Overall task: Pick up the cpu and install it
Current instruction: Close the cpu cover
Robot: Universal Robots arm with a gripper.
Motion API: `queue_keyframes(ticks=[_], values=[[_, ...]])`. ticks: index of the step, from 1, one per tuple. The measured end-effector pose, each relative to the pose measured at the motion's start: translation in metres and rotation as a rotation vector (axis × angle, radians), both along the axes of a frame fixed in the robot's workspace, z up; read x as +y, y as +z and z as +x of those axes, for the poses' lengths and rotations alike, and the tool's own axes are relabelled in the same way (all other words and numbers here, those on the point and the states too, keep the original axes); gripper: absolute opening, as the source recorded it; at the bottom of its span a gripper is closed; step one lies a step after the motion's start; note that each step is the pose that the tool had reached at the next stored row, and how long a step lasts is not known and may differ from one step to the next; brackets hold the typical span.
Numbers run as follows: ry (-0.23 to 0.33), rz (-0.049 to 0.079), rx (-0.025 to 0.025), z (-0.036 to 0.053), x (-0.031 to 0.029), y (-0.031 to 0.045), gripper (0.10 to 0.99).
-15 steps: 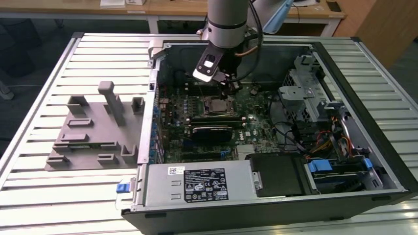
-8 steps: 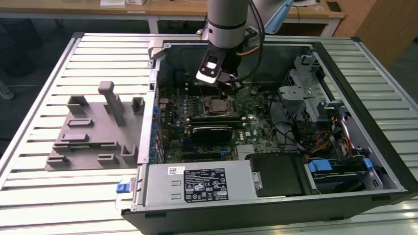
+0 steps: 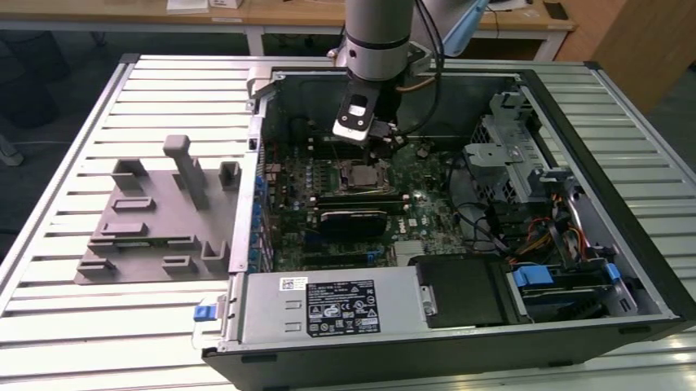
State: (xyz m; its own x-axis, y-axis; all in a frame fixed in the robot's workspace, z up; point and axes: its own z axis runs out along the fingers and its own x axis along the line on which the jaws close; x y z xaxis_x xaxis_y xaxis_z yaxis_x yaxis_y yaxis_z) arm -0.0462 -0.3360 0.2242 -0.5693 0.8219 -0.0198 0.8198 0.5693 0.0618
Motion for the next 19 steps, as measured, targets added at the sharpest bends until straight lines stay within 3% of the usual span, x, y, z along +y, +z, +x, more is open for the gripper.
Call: queue_keyframes(ticks=[9,19], values=[[0.119,0.0,0.0,-0.0002,0.0,-0.0003,0.106],[0.298,0.0,0.0001,-0.0002,0.0,-0.0016,0.106]])
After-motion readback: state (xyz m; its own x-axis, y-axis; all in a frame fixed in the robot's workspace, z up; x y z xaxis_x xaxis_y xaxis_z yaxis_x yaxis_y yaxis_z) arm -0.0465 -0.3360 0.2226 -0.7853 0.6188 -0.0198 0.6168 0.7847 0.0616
